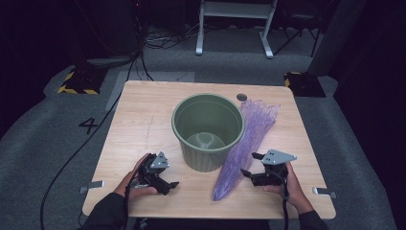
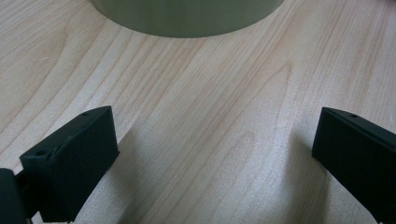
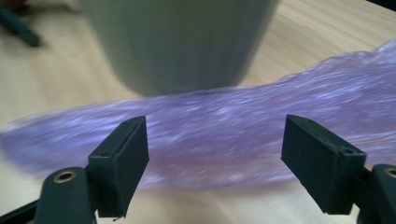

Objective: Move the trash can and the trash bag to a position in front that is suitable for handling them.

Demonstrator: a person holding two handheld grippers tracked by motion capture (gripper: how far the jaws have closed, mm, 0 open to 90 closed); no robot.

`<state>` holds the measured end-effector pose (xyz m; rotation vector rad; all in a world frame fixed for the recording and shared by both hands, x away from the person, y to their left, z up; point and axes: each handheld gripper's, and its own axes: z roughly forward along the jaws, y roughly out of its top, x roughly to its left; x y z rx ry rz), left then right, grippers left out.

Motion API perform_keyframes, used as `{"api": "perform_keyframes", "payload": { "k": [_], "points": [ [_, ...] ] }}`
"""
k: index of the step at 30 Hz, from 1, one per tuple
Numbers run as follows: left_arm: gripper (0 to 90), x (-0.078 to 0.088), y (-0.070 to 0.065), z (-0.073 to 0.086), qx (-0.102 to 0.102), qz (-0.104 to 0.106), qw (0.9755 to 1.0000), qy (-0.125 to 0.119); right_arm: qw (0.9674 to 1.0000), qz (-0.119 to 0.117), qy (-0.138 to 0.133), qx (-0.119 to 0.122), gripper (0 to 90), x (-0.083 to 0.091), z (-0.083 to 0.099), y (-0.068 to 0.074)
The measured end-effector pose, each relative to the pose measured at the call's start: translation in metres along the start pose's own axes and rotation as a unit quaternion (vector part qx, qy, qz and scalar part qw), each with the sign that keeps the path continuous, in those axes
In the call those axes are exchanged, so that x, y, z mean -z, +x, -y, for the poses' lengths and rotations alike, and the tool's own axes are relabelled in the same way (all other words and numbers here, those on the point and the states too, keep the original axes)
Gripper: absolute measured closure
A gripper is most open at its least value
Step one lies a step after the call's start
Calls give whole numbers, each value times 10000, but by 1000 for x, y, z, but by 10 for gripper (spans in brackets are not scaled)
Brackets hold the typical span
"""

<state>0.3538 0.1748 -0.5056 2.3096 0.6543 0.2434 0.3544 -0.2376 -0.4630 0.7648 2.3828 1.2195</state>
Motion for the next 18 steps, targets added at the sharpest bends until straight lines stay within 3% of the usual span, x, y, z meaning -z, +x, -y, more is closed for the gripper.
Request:
{"api": "perform_keyframes", "payload": {
  "k": [5, 7, 11, 15, 18],
  "points": [
    [0, 0, 0, 0, 2, -3, 10000, 0, 9997, 171, 153, 88, 190, -19, -13, -23],
    [0, 0, 0, 0, 2, -3, 10000, 0, 9998, 125, 135, 29, 190, -24, -16, -29],
    [0, 0, 0, 0, 2, -3, 10000, 0, 9996, 199, 168, 134, 230, -37, -15, -33],
    [0, 0, 0, 0, 7, -6, 10000, -2, 9998, -57, 150, -150, 235, -46, -9, -38],
    [0, 0, 0, 0, 8, -6, 10000, -2, 9995, -109, 166, -255, 230, -49, -7, -39]
  ]
}}
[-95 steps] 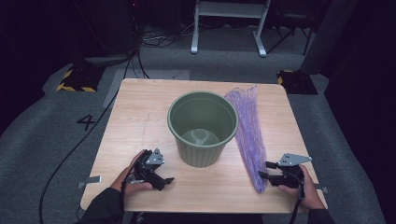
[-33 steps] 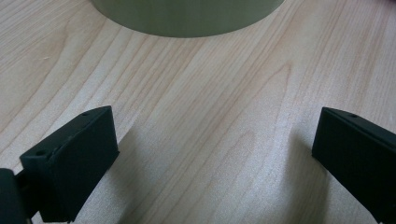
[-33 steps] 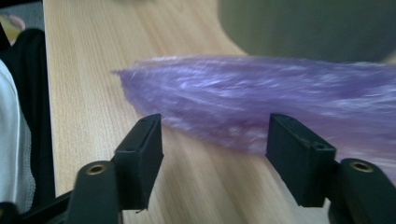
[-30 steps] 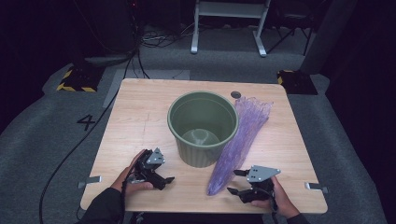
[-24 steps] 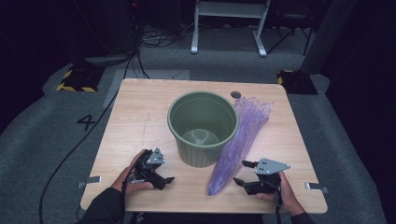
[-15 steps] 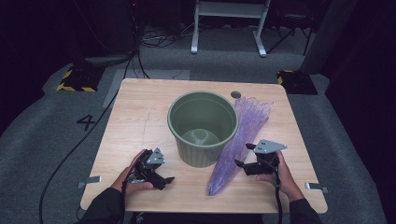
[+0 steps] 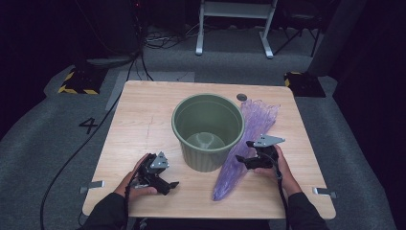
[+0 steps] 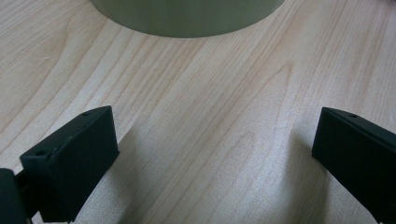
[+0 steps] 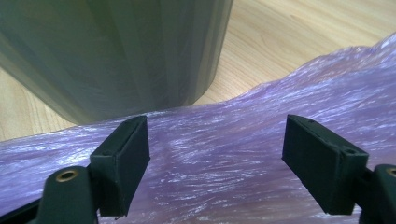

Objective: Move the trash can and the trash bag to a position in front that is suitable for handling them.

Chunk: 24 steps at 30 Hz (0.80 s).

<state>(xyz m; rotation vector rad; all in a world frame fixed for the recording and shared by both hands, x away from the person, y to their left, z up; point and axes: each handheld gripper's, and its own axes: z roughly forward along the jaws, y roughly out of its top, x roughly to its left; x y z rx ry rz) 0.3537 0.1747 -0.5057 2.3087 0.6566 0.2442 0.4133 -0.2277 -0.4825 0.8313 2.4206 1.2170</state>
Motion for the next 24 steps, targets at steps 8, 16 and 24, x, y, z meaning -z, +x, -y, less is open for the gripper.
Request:
{"api": "perform_keyframes", "payload": {
  "k": [8, 16, 24],
  "points": [
    [0, 0, 0, 0, 0, -1, 10000, 1, 9994, 212, 244, -147, 243, -13, 6, -2],
    [0, 0, 0, 0, 1, -1, 10000, 0, 9987, 222, 440, -110, 257, -21, 9, 0],
    [0, 0, 0, 0, -1, -2, 10000, 1, 9986, 191, 460, -205, 265, -21, 10, -2]
  ]
}}
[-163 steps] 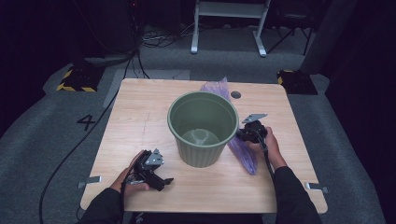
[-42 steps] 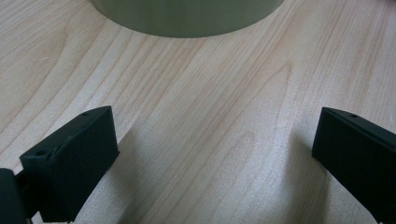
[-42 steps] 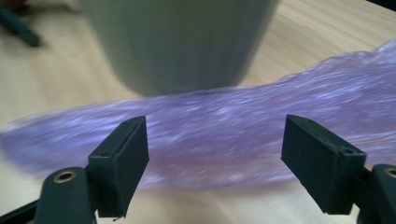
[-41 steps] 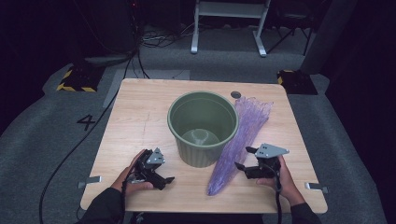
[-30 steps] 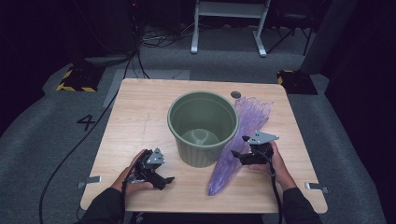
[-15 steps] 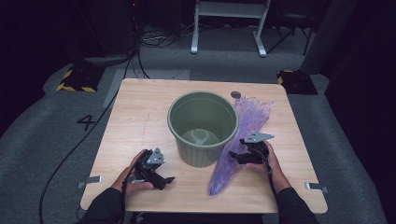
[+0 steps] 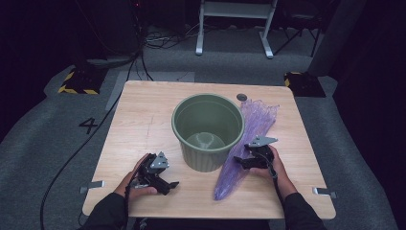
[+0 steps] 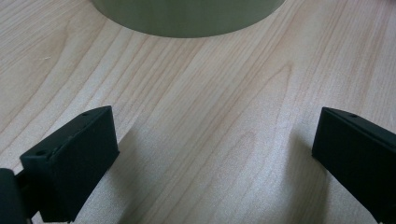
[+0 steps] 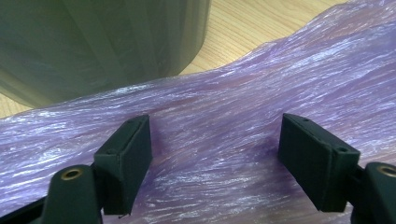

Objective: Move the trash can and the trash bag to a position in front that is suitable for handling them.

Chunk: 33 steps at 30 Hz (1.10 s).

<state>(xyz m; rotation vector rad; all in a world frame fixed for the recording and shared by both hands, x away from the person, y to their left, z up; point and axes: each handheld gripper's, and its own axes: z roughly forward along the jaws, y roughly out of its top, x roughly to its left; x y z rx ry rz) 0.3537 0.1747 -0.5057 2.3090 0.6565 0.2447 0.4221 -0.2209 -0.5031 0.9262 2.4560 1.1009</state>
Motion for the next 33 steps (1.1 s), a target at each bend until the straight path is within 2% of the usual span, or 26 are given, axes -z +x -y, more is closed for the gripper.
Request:
{"api": "perform_keyframes", "payload": {
  "k": [3, 11, 18, 21, 29, 33],
  "points": [
    [0, 0, 0, 0, 1, 0, 10000, -1, 10000, -11, -22, -13, 323, 1, 1, 0],
    [0, 0, 0, 0, 0, -1, 10000, 0, 9999, -12, -168, -8, 645, 3, 1, 1],
    [0, 0, 0, 0, 13, -12, 10000, 2, 9998, 38, -194, -33, 824, 3, 1, 1],
    [0, 0, 0, 0, 13, -16, 10000, 3, 9997, 75, -215, -28, 852, 3, 1, 2],
    [0, 0, 0, 0, 18, -20, 10000, -5, 9992, -27, -352, -160, 886, 7, 3, -1],
    [0, 0, -1, 0, 83, -96, 9999, 6, 9987, -25, -473, -165, 893, 11, 2, -2]
  ]
}}
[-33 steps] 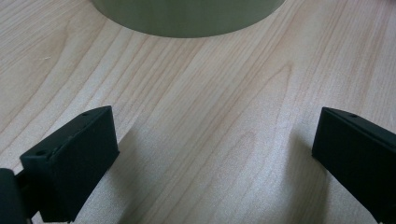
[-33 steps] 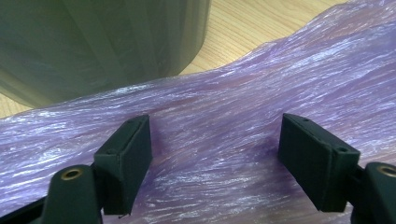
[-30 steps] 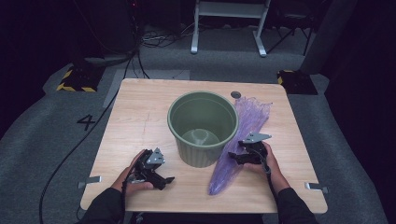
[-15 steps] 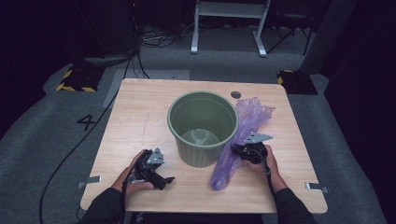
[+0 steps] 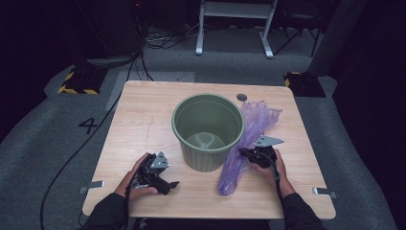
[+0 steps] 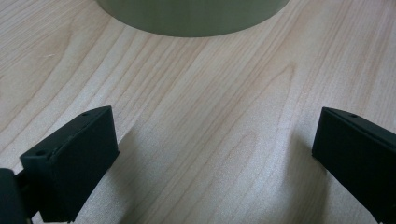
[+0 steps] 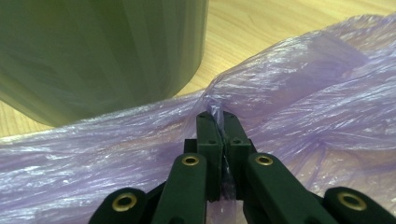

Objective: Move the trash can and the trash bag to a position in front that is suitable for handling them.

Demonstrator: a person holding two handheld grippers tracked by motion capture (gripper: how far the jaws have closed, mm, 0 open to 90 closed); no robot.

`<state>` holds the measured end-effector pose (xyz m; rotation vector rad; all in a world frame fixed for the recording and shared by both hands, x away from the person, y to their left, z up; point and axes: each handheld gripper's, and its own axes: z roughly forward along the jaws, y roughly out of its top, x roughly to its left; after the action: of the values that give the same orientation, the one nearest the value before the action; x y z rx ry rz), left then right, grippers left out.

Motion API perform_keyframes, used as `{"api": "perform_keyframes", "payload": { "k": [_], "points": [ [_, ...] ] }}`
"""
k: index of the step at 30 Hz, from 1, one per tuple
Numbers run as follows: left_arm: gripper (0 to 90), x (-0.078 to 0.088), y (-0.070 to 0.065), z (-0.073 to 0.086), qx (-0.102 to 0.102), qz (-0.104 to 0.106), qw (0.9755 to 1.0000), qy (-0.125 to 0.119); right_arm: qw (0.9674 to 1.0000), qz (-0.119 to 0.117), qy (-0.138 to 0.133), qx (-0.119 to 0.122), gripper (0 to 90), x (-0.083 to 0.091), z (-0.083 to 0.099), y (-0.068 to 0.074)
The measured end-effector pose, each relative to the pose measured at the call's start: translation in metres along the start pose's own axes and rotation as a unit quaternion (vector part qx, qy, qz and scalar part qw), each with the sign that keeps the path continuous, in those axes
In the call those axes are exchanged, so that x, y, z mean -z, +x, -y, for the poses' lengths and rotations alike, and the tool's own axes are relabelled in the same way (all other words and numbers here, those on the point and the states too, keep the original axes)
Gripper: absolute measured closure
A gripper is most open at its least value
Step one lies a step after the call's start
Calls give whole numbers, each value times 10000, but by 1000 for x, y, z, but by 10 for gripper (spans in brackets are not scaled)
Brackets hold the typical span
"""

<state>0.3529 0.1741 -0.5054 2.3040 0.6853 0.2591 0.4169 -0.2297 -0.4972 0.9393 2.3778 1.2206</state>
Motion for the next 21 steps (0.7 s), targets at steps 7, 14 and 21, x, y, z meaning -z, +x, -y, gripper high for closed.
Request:
{"api": "perform_keyframes", "payload": {
  "k": [7, 14, 21],
  "points": [
    [0, 0, 0, 0, 47, -52, 10000, 10, 9996, 11, -282, -89, 896, 11, -2, -5],
    [0, 1, 2, 1, 18, -7, 10000, 3, 9979, -3, -632, -157, 898, 26, -7, -8],
    [0, 1, 2, 1, -1, 4, 10000, 0, 9959, -47, -896, -103, 898, 37, -11, -7]
  ]
}}
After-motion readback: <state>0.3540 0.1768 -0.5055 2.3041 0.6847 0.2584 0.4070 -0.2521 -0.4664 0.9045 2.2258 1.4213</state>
